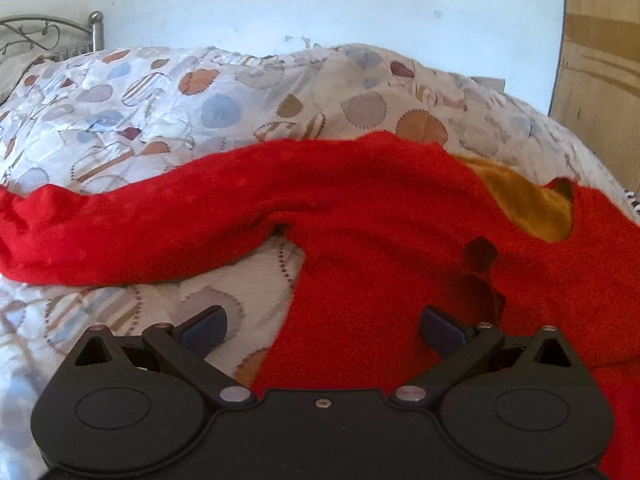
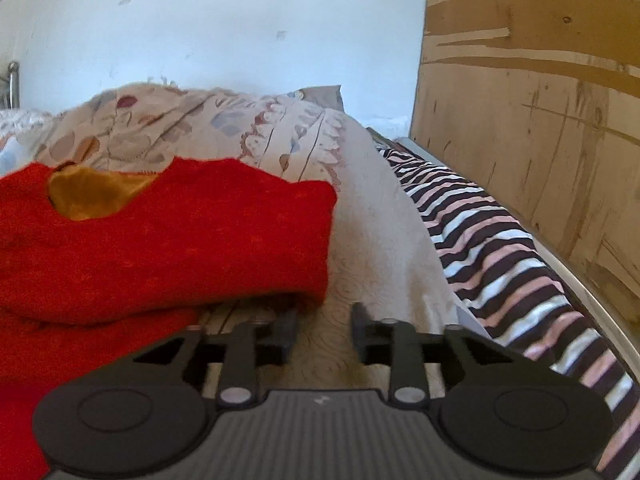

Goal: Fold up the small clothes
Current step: 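Grasp the other sleeve cuff with the left gripper and lift it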

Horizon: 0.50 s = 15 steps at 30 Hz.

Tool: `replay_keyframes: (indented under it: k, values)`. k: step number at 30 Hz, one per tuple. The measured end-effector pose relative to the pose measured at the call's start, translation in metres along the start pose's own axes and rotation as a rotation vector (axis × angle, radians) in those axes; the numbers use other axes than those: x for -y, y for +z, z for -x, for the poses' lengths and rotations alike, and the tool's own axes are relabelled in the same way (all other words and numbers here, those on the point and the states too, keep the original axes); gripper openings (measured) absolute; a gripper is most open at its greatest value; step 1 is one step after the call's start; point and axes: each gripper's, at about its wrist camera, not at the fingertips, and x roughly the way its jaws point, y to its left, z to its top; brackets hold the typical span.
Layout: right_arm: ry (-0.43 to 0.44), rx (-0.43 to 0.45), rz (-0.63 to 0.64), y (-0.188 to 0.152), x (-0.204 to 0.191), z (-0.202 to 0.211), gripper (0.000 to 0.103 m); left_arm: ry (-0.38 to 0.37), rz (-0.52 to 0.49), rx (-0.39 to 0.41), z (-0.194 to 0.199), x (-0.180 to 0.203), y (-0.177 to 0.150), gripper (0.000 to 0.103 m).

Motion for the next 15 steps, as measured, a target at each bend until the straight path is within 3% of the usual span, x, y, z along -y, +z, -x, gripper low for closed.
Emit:
replay_keyframes:
  k: [5, 6, 8, 15]
  values:
    - [0.004, 0.029, -0.006, -0.003, 0.002, 0.041, 0.085, -0.002, 0.057, 0.021, 0.032, -0.038, 0.0, 0.102]
    - [0.011, 0.038, -0.011, -0.003, 0.002, 0.051, 0.094, 0.01, 0.073, 0.023, 0.039, -0.049, 0.0, 0.102]
    - [0.034, 0.058, -0.031, -0.004, -0.001, 0.072, 0.102, 0.05, 0.108, 0.028, 0.052, -0.075, -0.001, 0.102]
    - [0.168, 0.098, -0.075, -0.008, -0.036, 0.135, 0.103, 0.259, 0.246, 0.043, 0.075, -0.19, -0.008, 0.102]
